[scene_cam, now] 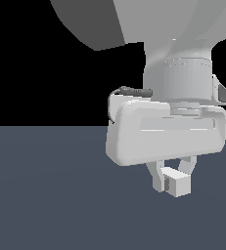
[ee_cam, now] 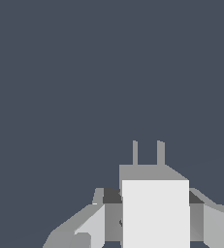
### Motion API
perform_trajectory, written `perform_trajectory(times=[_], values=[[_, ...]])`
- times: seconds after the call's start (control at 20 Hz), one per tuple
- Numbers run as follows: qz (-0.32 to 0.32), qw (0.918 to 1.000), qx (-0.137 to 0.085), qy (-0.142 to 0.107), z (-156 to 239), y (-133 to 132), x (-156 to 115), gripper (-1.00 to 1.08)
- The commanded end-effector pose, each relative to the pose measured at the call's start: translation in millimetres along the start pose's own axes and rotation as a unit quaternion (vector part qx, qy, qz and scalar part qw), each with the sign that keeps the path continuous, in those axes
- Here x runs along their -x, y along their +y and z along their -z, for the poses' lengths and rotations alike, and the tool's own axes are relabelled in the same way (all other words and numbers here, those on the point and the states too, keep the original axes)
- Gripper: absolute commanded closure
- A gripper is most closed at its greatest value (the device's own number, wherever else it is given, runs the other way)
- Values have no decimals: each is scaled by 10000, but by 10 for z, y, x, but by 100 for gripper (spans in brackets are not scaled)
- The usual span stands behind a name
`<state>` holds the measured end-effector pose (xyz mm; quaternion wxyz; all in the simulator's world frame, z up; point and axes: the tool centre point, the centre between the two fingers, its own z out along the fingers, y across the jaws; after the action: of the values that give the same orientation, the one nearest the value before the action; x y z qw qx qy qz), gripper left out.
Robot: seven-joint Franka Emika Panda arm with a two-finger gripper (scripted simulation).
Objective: Plug the charger into the wall socket.
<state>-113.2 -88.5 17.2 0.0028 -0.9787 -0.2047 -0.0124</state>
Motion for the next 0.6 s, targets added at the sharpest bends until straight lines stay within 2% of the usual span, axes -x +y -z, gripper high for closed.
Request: perform_trajectory(times=[0.0,0.3,0.55], values=[[-149,9999,4,4,34,-24,-28,108],[-687,9976,14,7,149,-98,-122,108],[-1271,9919,26,10,274,-166,-234,108]])
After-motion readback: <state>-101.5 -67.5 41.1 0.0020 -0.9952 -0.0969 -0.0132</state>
